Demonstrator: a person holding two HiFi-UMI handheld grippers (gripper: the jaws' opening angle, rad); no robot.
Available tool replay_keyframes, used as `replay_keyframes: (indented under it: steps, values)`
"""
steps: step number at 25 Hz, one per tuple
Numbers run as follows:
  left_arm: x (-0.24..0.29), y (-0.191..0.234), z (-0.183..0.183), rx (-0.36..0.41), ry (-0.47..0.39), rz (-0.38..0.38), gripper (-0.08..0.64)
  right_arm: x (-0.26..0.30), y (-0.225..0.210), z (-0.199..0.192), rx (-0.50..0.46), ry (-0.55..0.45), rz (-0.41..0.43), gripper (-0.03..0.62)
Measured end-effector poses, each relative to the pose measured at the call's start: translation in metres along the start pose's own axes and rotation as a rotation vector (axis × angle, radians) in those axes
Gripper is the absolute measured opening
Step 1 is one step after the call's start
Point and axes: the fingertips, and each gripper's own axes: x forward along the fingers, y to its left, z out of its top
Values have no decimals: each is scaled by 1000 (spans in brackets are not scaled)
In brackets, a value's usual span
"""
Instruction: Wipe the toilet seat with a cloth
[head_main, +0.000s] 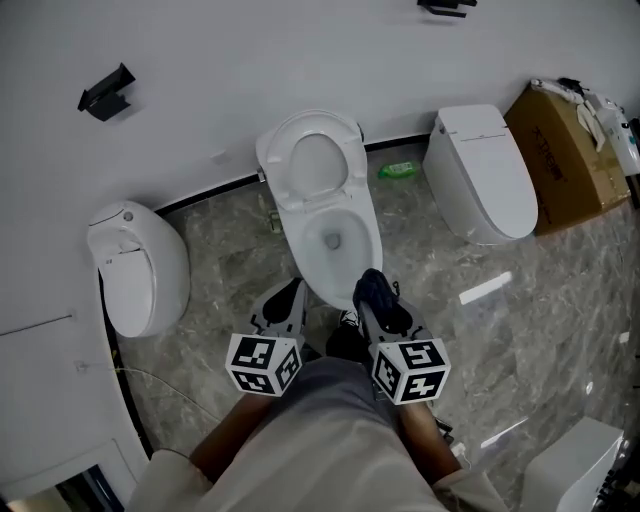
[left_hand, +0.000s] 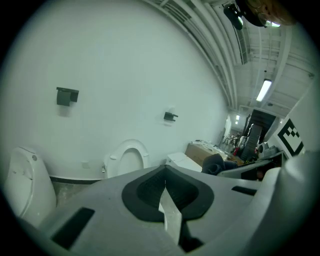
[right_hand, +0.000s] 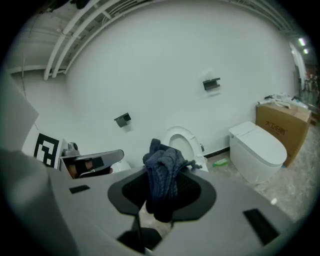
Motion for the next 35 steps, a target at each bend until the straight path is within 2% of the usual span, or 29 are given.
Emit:
replay_keyframes:
  steps: [7,10,16,23,30,35]
  values:
    - [19,-8,-2,-17,14,41,8,32,-22,8,29,48,97,98]
    - [24,-2,-5,-37,18,49,9,47,-25,8,19,79,105,98]
    - [32,14,-14,-76,26,76,9,68,-36,0,79,117,77,98]
    - [55,20,0,-64,13,9,9,98,-59,15,145,100,17,98]
    - [75,44,12,-48,33,5,9,154,-81,35,227,70,-15,98]
    - [86,75,21,-49,58,39,9,207,-96,53,259,55,-27,98]
